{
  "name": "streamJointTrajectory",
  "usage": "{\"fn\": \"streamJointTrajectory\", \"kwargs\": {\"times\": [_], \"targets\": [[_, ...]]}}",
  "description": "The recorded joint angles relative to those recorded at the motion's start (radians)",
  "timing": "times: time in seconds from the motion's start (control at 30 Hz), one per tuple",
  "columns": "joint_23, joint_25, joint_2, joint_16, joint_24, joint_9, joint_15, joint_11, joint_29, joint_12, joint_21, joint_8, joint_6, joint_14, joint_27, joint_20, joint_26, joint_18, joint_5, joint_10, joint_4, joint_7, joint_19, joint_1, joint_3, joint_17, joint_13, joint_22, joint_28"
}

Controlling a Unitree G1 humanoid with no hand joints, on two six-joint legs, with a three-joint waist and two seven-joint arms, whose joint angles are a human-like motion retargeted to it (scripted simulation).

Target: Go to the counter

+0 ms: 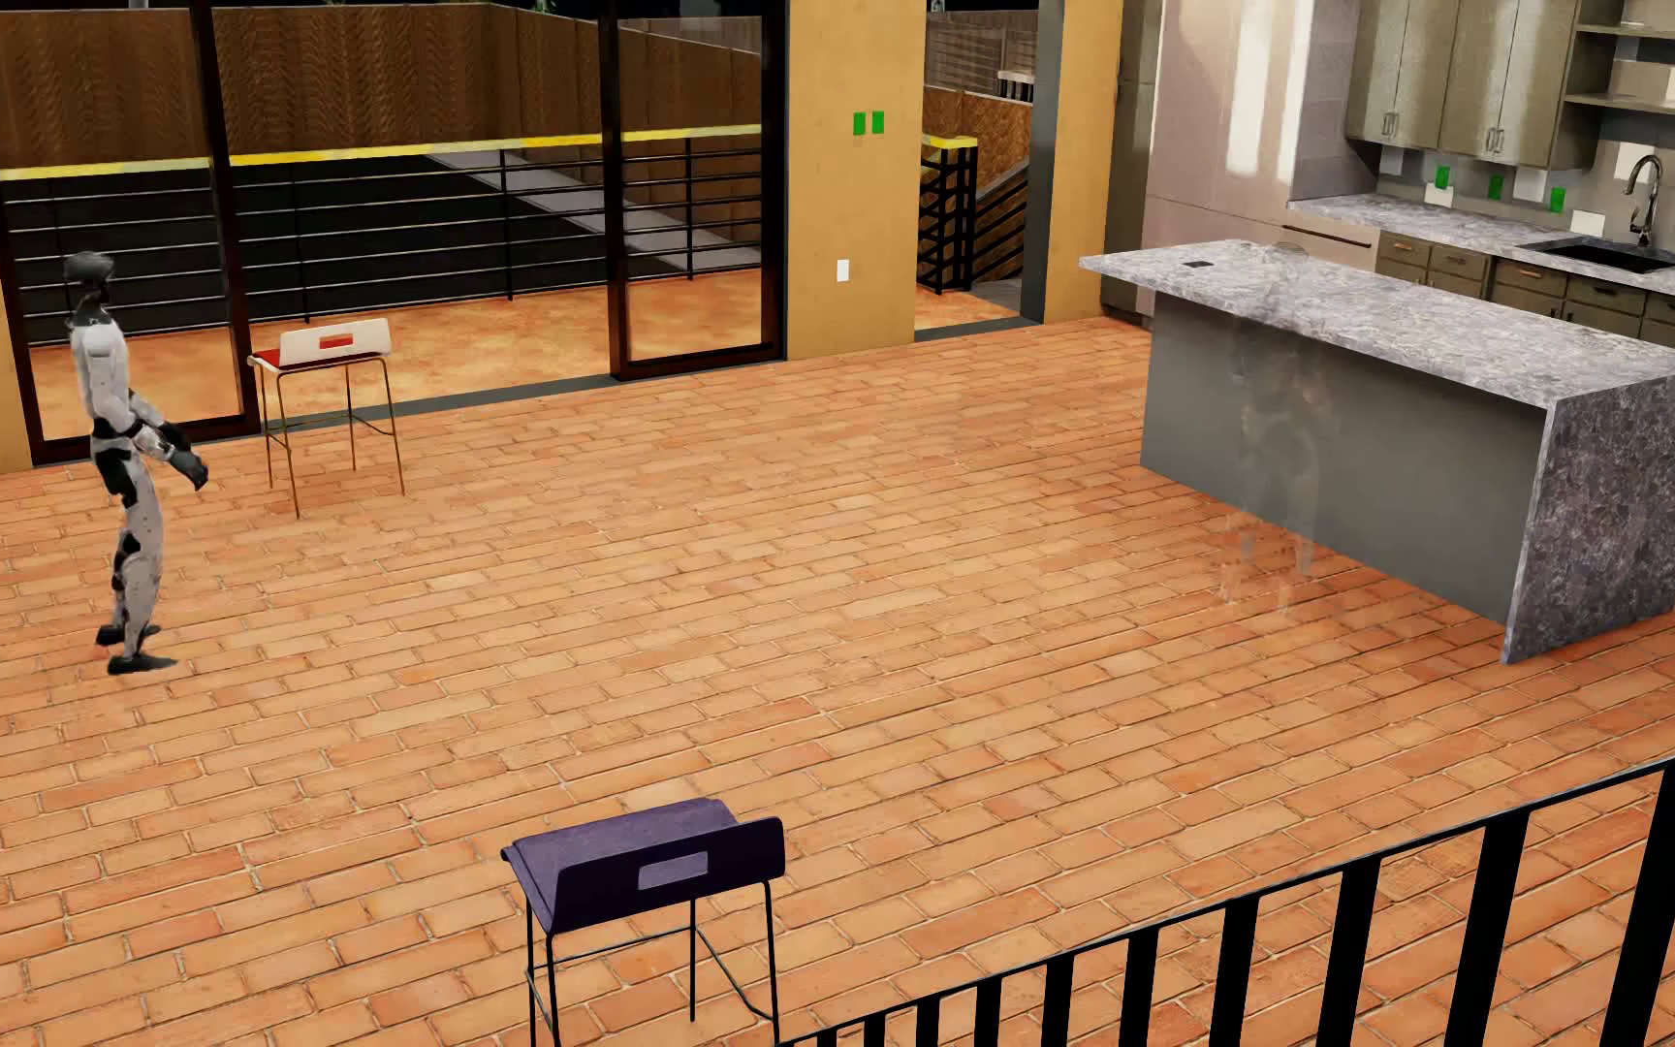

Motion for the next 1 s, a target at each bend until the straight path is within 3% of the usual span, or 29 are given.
{"fn": "streamJointTrajectory", "kwargs": {"times": [0.07, 0.17, 0.23, 0.27, 0.37, 0.43, 0.5, 0.57, 0.63, 0.73, 0.8, 0.87, 0.97, 1.0], "targets": [[0.011, 0.052, 0.001, 0.018, -0.025, 0.01, -0.017, 0.02, -0.034, -0.005, 0.013, -0.005, 0.005, 0.005, 0.02, -0.003, -0.012, 0.002, 0.027, 0.127, 0.04, -0.016, -0.011, -0.057, 0.0, 0.019, -0.001, -0.034, 0.015], [0.042, 0.229, 0.001, 0.038, -0.046, 0.036, -0.051, 0.065, -0.061, 0.012, 0.016, -0.018, 0.021, 0.106, 0.083, 0.004, -0.024, 0.019, 0.073, 0.426, 0.114, -0.071, -0.026, -0.211, 0.006, 0.069, -0.004, -0.097, 0.036], [0.038, 0.294, 0.014, 0.036, -0.062, 0.051, -0.063, 0.069, -0.042, 0.04, 0.07, -0.022, 0.036, 0.156, 0.109, 0.014, -0.025, 0.066, 0.101, 0.58, 0.178, -0.055, -0.033, -0.305, 0.016, 0.079, -0.002, -0.129, 0.064], [0.038, 0.313, 0.019, 0.033, -0.069, 0.057, -0.07, 0.072, -0.023, 0.063, 0.099, -0.018, 0.042, 0.15, 0.099, 0.019, -0.022, 0.06, 0.112, 0.611, 0.187, -0.049, -0.036, -0.343, 0.023, 0.073, 0.0, -0.138, 0.086], [0.005, 0.274, 0.035, -0.003, -0.082, 0.071, -0.089, 0.073, -0.084, 0.103, 0.202, -0.004, 0.047, 0.143, 0.029, 0.023, -0.018, 0.014, 0.123, 0.494, 0.131, -0.041, -0.04, -0.412, 0.036, 0.05, 0.003, -0.095, 0.163], [-0.026, 0.272, 0.053, -0.007, -0.109, 0.08, -0.094, 0.051, -0.134, 0.159, 0.258, 0.007, 0.041, 0.166, -0.033, 0.034, -0.056, -0.018, 0.123, 0.294, 0.092, -0.023, -0.041, -0.424, 0.039, 0.034, -0.016, -0.107, 0.184], [-0.074, 0.254, 0.073, -0.026, -0.157, 0.085, -0.098, 0.022, -0.138, 0.205, 0.321, 0.022, 0.033, 0.188, -0.055, 0.048, -0.075, -0.052, 0.12, 0.07, 0.048, -0.027, -0.04, -0.424, 0.039, 0.008, -0.05, -0.118, 0.197], [-0.118, 0.229, 0.092, -0.045, -0.233, 0.087, -0.11, 0.002, -0.123, 0.225, 0.36, 0.032, 0.024, 0.209, -0.034, 0.069, -0.065, -0.067, 0.115, -0.092, 0.011, -0.05, -0.037, -0.43, 0.036, -0.01, -0.089, -0.112, 0.182], [-0.152, 0.207, 0.116, -0.035, -0.259, 0.09, -0.132, -0.005, -0.127, 0.215, 0.372, 0.031, 0.016, 0.198, 0.008, 0.064, -0.036, -0.082, 0.11, -0.153, -0.005, -0.049, -0.032, -0.447, 0.034, -0.013, -0.119, -0.103, 0.135], [-0.157, 0.198, 0.166, 0.001, -0.213, 0.096, -0.161, 0.004, -0.14, 0.191, 0.382, 0.03, 0.006, 0.161, 0.054, 0.039, -0.027, -0.032, 0.098, -0.076, -0.028, -0.077, -0.013, -0.459, 0.041, -0.015, -0.145, -0.114, 0.105], [-0.109, 0.163, 0.191, -0.003, -0.197, 0.098, -0.14, 0.039, -0.122, 0.188, 0.413, 0.039, -0.005, 0.246, 0.081, 0.052, -0.021, 0.049, 0.072, -0.033, -0.057, -0.084, 0.014, -0.446, 0.047, -0.036, -0.163, -0.123, 0.125], [-0.028, 0.138, 0.204, -0.015, -0.175, 0.101, -0.056, 0.133, -0.059, 0.174, 0.419, 0.041, -0.023, 0.236, 0.12, 0.059, 0.004, 0.094, 0.033, 0.025, -0.093, -0.071, 0.056, -0.415, 0.052, -0.058, -0.15, -0.092, 0.128], [0.07, 0.166, 0.097, -0.031, -0.117, 0.11, 0.239, 0.462, 0.064, 0.116, 0.349, 0.064, -0.06, 0.138, 0.177, 0.047, 0.059, 0.121, -0.048, 0.061, -0.163, -0.042, 0.168, -0.334, 0.066, -0.09, -0.08, -0.026, 0.048], [0.082, 0.157, 0.017, -0.03, -0.098, 0.114, 0.36, 0.622, 0.07, 0.111, 0.341, 0.076, -0.074, 0.106, 0.177, 0.046, 0.043, 0.128, -0.08, 0.064, -0.183, -0.026, 0.212, -0.301, 0.072, -0.111, -0.058, -0.012, 0.037]]}}
